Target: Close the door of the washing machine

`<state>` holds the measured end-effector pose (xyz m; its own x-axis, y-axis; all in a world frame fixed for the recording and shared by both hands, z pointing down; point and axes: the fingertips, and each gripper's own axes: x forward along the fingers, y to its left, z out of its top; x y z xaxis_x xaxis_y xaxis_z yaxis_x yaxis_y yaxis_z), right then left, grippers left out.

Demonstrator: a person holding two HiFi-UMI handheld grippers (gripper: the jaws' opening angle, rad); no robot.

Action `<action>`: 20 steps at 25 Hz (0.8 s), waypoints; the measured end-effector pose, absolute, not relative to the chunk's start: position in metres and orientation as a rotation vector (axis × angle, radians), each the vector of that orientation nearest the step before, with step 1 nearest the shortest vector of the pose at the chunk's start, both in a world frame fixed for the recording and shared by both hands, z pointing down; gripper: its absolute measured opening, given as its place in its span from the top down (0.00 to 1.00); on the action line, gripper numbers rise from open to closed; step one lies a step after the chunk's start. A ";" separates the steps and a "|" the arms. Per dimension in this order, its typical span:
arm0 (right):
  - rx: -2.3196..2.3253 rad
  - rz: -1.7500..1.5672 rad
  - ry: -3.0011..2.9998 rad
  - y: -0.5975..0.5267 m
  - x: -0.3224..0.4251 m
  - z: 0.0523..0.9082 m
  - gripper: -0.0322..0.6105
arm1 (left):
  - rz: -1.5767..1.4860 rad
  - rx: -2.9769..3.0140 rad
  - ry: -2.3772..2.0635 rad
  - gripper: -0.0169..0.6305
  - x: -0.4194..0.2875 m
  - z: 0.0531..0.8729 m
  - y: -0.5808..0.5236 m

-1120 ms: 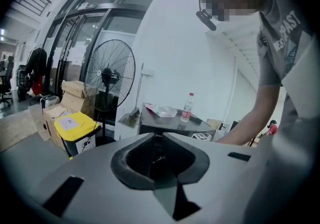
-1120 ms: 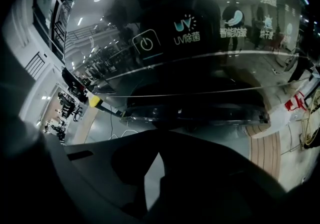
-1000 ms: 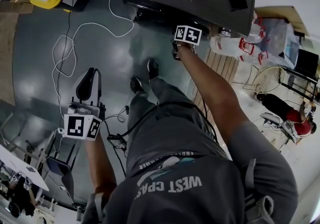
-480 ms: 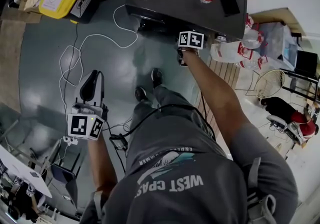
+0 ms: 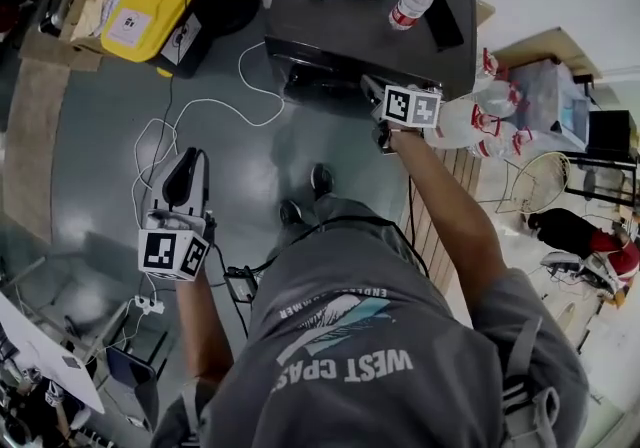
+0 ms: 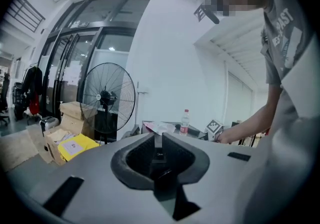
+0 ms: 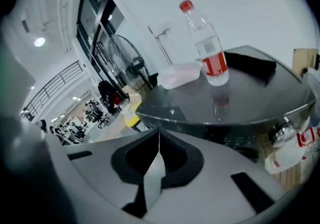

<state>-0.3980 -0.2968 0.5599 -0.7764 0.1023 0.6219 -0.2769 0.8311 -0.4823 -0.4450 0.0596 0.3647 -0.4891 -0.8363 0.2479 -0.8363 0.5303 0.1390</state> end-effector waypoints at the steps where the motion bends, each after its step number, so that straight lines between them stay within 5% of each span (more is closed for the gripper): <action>1: 0.113 0.744 -2.387 -0.296 -0.396 0.541 0.90 | -0.001 1.402 -2.494 0.88 -0.444 0.361 0.062; 20: -0.207 0.091 -3.089 -0.206 -0.307 0.209 0.90 | 0.073 1.577 -2.622 0.88 -0.393 0.271 0.094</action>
